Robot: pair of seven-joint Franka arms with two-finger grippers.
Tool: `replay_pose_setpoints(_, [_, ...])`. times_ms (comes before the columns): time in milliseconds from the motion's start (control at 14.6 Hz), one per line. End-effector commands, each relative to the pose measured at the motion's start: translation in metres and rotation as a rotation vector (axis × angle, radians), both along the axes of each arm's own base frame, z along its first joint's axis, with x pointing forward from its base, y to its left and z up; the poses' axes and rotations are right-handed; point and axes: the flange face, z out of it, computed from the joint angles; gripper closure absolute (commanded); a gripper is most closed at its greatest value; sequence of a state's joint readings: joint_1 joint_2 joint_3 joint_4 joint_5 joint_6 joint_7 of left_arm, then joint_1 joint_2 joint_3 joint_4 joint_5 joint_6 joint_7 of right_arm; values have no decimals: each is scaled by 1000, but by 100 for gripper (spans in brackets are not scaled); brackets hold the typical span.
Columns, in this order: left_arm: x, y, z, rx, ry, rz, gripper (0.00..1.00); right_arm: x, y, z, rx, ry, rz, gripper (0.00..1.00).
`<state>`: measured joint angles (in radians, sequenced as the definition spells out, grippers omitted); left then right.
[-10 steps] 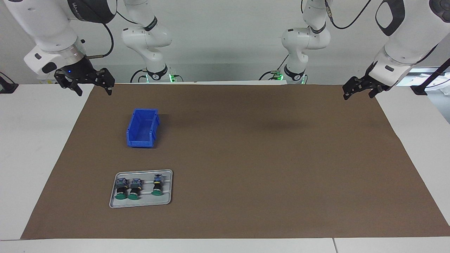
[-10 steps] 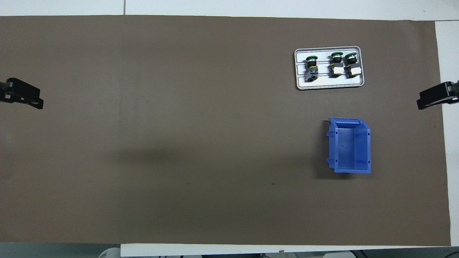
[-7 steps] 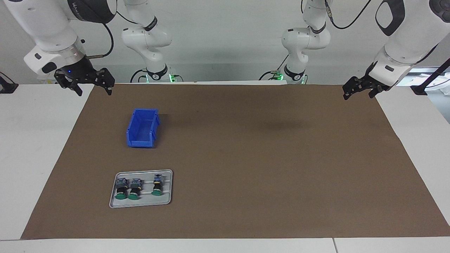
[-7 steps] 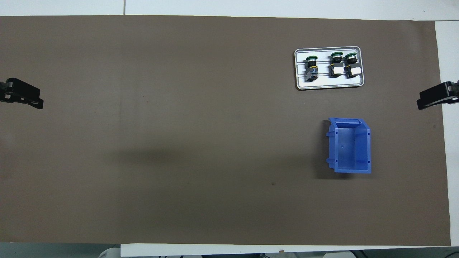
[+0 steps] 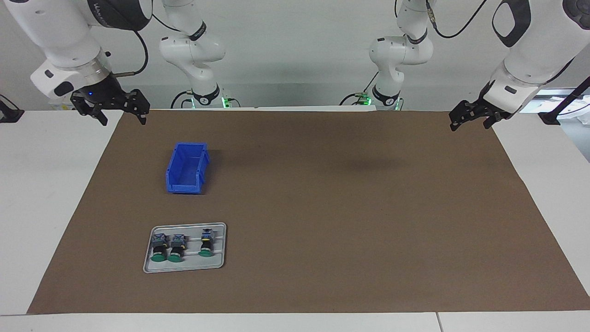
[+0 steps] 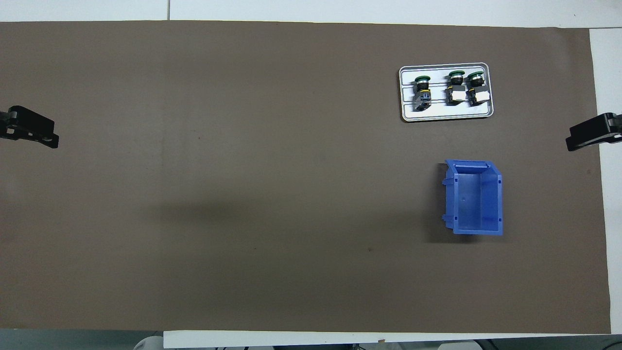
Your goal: Place and press button with both arms
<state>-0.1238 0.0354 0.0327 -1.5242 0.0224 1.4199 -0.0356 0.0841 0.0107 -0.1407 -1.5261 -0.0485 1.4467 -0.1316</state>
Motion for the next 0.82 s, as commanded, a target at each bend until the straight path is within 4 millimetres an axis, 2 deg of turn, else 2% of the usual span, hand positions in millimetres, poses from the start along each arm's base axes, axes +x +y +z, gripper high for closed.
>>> replay_pose_setpoints(0, [-9, 4, 1, 5, -2, 2, 0, 24, 27, -5, 24, -59, 48, 0])
replay_pose_setpoints(137, [-9, 1, 2, 5, -7, -1, 0, 68, 66, -31, 13, -82, 12, 0])
replay_pose_setpoints(205, [-8, 2, 2, 5, -7, -3, 0, 90, 89, -51, 16, -90, 14, 0])
replay_pose_setpoints(273, [-9, 2, 1, 5, -1, -1, 0, 111, 105, -76, 30, -102, 5, 0])
replay_pose_setpoints(410, [-11, 2, 2, 6, 1, 2, 0, 151, 125, -128, 60, -178, -64, 0])
replay_pose_setpoints(478, [-11, 2, 2, 7, 1, 0, 0, 164, 134, -157, 64, -194, -87, 0])
replay_pose_setpoints(615, [-12, 2, -2, 6, 9, -1, 0, 176, 147, -200, 64, -192, -115, 0])
replay_pose_setpoints(751, [-12, 2, -1, 6, 4, 2, 0, 183, 159, -228, 69, -217, -127, 5])
